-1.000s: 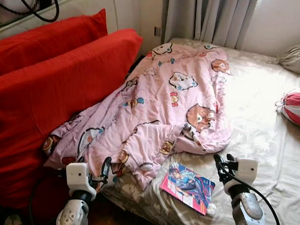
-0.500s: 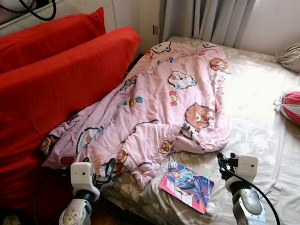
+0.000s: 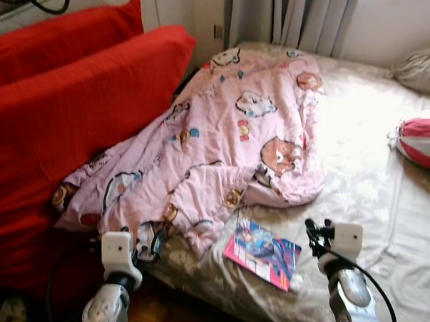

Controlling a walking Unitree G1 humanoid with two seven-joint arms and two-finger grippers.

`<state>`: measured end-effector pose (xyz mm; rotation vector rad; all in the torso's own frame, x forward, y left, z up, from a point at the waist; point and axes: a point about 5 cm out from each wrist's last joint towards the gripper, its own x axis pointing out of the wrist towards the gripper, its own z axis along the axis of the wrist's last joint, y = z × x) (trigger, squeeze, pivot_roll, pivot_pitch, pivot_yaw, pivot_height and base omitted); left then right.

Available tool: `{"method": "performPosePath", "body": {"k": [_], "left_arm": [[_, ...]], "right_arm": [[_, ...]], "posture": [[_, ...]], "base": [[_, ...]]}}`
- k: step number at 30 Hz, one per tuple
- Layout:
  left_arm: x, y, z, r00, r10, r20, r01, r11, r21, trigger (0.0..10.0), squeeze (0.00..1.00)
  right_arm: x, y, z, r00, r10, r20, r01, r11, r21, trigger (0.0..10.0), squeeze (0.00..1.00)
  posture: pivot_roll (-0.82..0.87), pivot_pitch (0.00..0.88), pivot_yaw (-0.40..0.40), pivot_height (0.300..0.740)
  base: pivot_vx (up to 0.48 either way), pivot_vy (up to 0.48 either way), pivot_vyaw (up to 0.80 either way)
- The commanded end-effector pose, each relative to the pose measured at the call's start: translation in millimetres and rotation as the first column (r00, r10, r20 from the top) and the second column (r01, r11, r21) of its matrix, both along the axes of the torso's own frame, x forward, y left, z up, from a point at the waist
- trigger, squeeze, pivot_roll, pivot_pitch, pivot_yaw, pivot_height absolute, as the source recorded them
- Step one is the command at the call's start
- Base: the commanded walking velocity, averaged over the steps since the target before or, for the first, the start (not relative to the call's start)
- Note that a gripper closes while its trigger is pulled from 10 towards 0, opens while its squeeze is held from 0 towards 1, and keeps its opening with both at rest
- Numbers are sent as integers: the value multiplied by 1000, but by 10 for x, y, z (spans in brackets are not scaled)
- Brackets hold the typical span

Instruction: Clean up the room

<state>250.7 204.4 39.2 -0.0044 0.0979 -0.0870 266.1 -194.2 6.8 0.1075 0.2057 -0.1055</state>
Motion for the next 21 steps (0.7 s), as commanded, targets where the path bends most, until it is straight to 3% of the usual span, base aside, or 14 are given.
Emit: {"method": "performPosePath", "body": {"k": [1, 21], "left_arm": [[-22, 12, -8, 1000, 4, -9, -4, 1000, -1, 10000, 0], [-5, -24, -35, 999, -21, -45, 22, 999, 30, 10000, 0]], "right_arm": [[-16, -19, -24, 1000, 5, -16, -5, 1000, -8, 10000, 0], [-33, 77, -65, 997, 75, -29, -74, 997, 5, 10000, 0]], "posture": [[125, 143, -59, 648], [124, 124, -58, 634]], "base": [[0, 0, 0], [0, 0, 0]]}}
